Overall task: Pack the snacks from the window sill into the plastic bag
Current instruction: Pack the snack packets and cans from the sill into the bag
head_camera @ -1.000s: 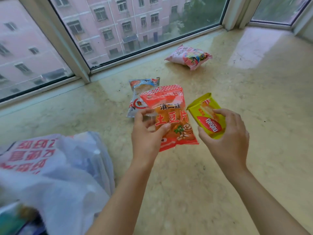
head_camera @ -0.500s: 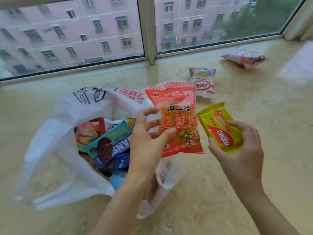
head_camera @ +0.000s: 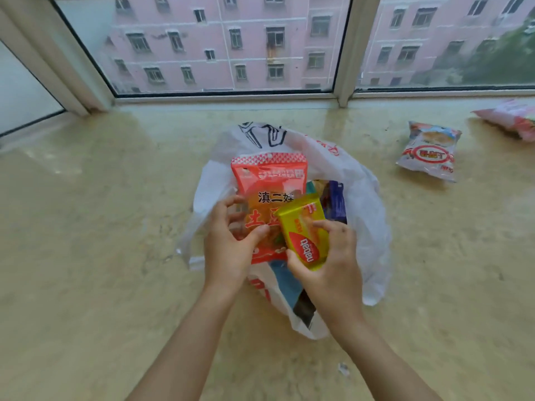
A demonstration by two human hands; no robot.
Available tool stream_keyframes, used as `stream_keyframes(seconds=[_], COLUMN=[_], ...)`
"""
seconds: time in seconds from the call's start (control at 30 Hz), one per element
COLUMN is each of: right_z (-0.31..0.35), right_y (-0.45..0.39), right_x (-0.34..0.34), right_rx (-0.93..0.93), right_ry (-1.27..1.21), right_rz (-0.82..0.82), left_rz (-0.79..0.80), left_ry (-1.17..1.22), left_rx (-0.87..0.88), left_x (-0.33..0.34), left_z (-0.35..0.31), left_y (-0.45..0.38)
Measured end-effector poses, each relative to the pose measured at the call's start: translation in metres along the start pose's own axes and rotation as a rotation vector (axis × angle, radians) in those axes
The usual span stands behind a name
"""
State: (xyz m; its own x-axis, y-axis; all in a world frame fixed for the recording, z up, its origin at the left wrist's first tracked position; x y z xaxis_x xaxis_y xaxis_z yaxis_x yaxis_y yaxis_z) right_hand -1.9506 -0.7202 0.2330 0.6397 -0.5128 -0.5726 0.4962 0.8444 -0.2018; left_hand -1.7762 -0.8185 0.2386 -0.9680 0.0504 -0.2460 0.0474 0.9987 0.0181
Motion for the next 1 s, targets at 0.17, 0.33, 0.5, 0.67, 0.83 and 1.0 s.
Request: stream_keyframes(seconds=[0.17,0.33,0.5,0.67,0.83,1.0], right_z=[-0.029,-0.075,-0.078,-0.05,-0.022,-0.027], right_y=[-0.009,-0.016,-0.015,-0.016,-0.009,-0.002], right_x=[-0.012,-0.025,-0.033,-0.043,-0.045,-0.041], right_rx=[0.048,0.241,0.25,0.037,-0.218,-0.285], right_ry=[0.239,0.287,0.248,0.373,0.425,0.507], right_rz=[-0.042,0.017,0.092,0.019,-0.053,-0.031], left_rz=[0.026,0.13,0.089,0.034,0.172,0.133], left_ry=[-0.043,-0.086,-0.218,-0.894,-1.16,-1.211], left_rx=[0.04,-0.002,0.168,0.837,0.912,0.903], left_x=[0.012,0.037,0.051,0.082,0.115,0.114], left_z=[-0.003,0.002,-0.011,-0.051,-0.025,0.0], left_y=[-0.004,0.004,0.012,0.029,0.037,0.042])
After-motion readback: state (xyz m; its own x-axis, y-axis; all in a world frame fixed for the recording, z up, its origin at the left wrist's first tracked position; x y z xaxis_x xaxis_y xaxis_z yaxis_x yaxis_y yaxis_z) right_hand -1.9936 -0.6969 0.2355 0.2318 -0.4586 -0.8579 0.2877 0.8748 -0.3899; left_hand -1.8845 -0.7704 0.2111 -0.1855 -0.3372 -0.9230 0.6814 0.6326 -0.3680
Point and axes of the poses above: each hand's wrist, its own y-axis away from the middle knuckle, its own x-axis out of the palm, z = x × y, the point moved 10 cm from there along -y, towards the middle knuckle, and after that the axes turned 2 degrees about y, right-handed, at the moved point
